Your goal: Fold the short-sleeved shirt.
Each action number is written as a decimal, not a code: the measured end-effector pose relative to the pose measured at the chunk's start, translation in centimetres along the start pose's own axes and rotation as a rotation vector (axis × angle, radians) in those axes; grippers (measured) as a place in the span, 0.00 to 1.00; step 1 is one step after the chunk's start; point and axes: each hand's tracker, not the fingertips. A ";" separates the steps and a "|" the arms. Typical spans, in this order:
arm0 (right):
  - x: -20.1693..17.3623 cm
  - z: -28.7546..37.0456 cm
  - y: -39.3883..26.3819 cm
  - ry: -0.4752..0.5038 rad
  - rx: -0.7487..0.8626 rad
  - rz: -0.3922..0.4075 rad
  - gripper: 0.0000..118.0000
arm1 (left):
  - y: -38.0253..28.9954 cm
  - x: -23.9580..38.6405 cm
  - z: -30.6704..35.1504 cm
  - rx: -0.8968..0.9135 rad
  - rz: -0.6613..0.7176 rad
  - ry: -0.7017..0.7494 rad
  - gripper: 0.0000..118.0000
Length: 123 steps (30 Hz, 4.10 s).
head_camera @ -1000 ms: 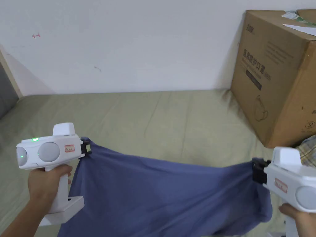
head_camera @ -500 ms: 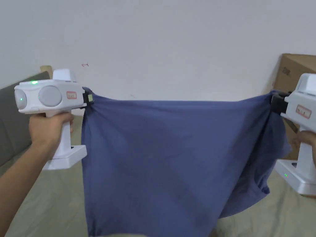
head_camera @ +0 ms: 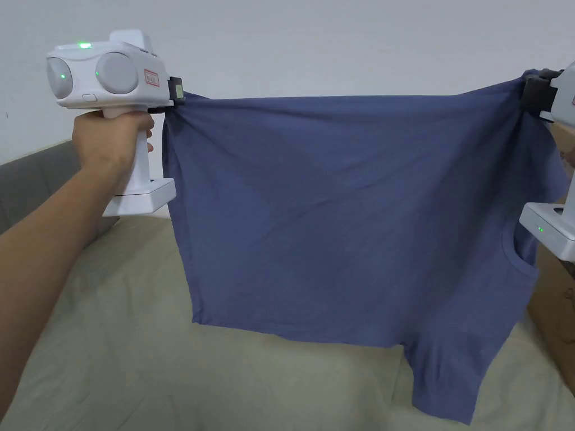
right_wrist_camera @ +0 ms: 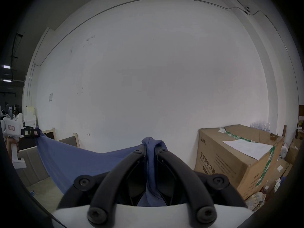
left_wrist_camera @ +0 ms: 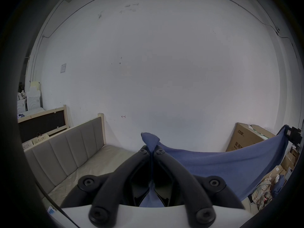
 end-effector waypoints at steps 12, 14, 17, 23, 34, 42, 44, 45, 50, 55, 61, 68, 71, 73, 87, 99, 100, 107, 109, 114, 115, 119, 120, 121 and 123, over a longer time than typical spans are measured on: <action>-0.2 -4.6 -13.1 -0.059 -0.123 0.091 0.05 | -12.3 1.7 -6.1 -0.120 -0.117 0.016 0.00; -0.1 -5.0 -15.8 -0.049 -0.177 0.074 0.05 | -14.7 1.4 -6.9 -0.156 -0.123 0.018 0.00; 0.3 -4.6 -20.0 -0.046 -0.240 0.049 0.05 | -19.1 0.8 -7.1 -0.212 -0.122 0.014 0.00; 1.2 -0.1 -26.7 -0.012 -0.357 0.007 0.05 | -27.3 -1.1 -4.1 -0.342 -0.130 -0.009 0.00; 0.6 12.0 -35.0 0.065 -0.510 -0.068 0.05 | -36.4 -4.4 7.5 -0.494 -0.116 -0.023 0.00; 0.2 23.0 -39.0 0.076 -0.622 -0.155 0.05 | -42.6 -7.5 16.0 -0.586 -0.091 -0.010 0.00; -0.1 25.4 -39.7 0.076 -0.642 -0.155 0.05 | -43.6 -8.2 17.9 -0.608 -0.079 -0.006 0.00; -0.2 26.7 -40.2 0.080 -0.661 -0.157 0.05 | -44.5 -8.7 18.8 -0.620 -0.070 -0.005 0.00; -1.4 31.7 -42.8 0.076 -0.746 -0.143 0.05 | -46.9 -9.4 22.8 -0.669 -0.069 0.005 0.00; -2.7 35.0 -44.5 0.066 -0.810 -0.159 0.05 | -48.7 -9.6 26.0 -0.718 -0.087 0.021 0.00; -3.5 36.3 -46.9 0.017 -0.895 -0.185 0.05 | -51.6 -11.0 27.3 -0.763 -0.082 0.033 0.00; -6.2 35.5 -47.2 -0.079 -1.016 -0.182 0.05 | -53.1 -10.2 27.4 -0.800 -0.106 0.055 0.00; -5.8 35.3 -47.4 -0.094 -1.028 -0.169 0.07 | -52.5 -10.3 27.0 -0.821 -0.083 0.064 0.11; -6.1 35.3 -46.1 -0.097 -1.013 -0.176 0.29 | -51.6 -9.8 27.4 -0.816 -0.053 0.088 0.39; -7.8 33.3 -29.6 -0.115 -0.370 -0.023 0.68 | -37.1 -3.7 30.1 -0.234 -0.031 -0.016 0.78; -9.8 34.1 -26.7 -0.175 -0.187 0.078 0.02 | -33.8 0.0 31.3 0.025 -0.200 -0.012 0.02; -9.8 34.2 -26.8 -0.170 -0.181 0.077 0.00 | -33.8 -0.1 31.3 0.022 -0.196 -0.026 0.00; -10.3 34.3 -26.6 -0.154 -0.195 0.090 0.00 | -35.1 0.2 31.6 -0.024 -0.166 -0.074 0.00; -10.3 34.2 -26.7 -0.155 -0.195 0.090 0.00 | -35.2 -0.1 31.3 -0.050 -0.173 -0.074 0.00; -10.3 33.8 -26.7 -0.146 -0.210 0.079 0.00 | -36.8 -2.4 30.0 -0.248 -0.139 -0.090 0.00; -10.3 33.8 -26.8 -0.146 -0.213 0.080 0.00 | -37.5 -3.1 29.6 -0.311 -0.125 -0.090 0.00; -10.4 33.7 -27.1 -0.139 -0.229 0.070 0.00 | -40.6 -5.8 29.9 -0.414 -0.095 -0.048 0.00; -10.4 33.7 -27.3 -0.139 -0.233 0.067 0.00 | -41.4 -6.5 29.9 -0.452 -0.096 -0.046 0.00; -10.5 33.6 -27.5 -0.138 -0.236 0.066 0.00 | -42.3 -7.0 30.0 -0.473 -0.096 -0.036 0.00; -10.7 33.7 -27.5 -0.134 -0.248 0.070 0.00 | -44.0 -8.1 29.8 -0.559 -0.089 -0.028 0.05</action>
